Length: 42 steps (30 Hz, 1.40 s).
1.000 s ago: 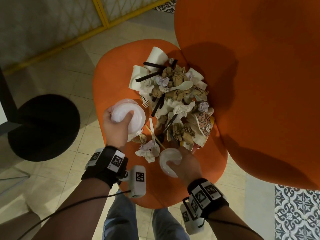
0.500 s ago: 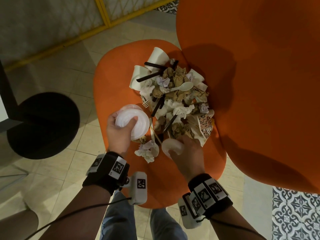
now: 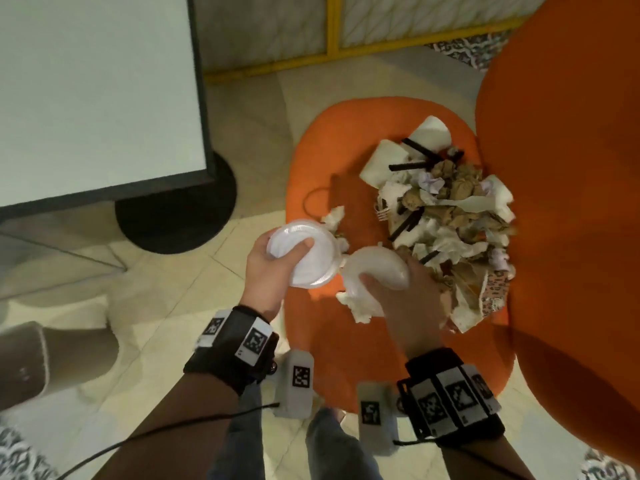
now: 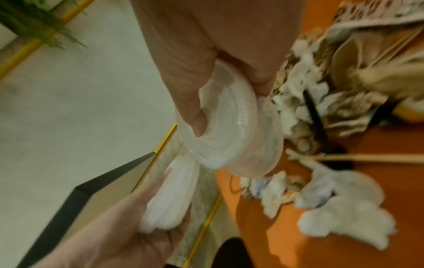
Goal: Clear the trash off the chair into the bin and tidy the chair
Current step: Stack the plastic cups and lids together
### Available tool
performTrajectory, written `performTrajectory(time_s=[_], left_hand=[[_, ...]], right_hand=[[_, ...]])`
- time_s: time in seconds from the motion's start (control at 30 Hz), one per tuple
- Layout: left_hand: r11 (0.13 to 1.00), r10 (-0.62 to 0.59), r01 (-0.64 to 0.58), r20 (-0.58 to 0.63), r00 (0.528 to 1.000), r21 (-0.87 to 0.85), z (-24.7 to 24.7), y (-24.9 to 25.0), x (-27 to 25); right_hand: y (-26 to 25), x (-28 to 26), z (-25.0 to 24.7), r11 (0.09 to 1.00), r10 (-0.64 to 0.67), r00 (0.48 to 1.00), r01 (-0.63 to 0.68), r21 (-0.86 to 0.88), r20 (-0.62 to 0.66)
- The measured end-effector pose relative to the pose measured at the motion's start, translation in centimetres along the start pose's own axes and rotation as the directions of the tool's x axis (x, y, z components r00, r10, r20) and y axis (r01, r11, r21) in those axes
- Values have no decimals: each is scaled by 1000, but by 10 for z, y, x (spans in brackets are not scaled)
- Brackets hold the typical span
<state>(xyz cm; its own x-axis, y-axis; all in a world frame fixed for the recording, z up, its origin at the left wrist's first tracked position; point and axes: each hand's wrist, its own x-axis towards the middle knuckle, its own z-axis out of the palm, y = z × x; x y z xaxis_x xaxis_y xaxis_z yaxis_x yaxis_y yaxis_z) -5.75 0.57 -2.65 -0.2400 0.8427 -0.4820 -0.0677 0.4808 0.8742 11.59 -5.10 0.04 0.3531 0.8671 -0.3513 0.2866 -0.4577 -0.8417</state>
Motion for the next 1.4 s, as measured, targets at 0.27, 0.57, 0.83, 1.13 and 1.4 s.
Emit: performTrajectory(time_s=[0.27,0.57,0.83,1.13,1.4], left_hand=[[989,-100,63,-301,949,-131,-179,-14,0],[953,-236,74,-566,790,-295,-458,-83,14],[884,-466,254,-687,558,-393,-655,-146,59],[795,-591,594,-373,715,-122,-728,-171,114],[827,-536,559,-386,751,-62,-687,-156,116]], right_hand=[[-59,-30,146,996,-34,942,3,93,335],[-88,-122,430,1000,8,807,-5,-7,591],[-75,-208,650,969,164,760,-3,-248,629],[-61,-233,772,839,201,618,292,-459,760],[-61,-214,729,849,162,637,299,-436,753]])
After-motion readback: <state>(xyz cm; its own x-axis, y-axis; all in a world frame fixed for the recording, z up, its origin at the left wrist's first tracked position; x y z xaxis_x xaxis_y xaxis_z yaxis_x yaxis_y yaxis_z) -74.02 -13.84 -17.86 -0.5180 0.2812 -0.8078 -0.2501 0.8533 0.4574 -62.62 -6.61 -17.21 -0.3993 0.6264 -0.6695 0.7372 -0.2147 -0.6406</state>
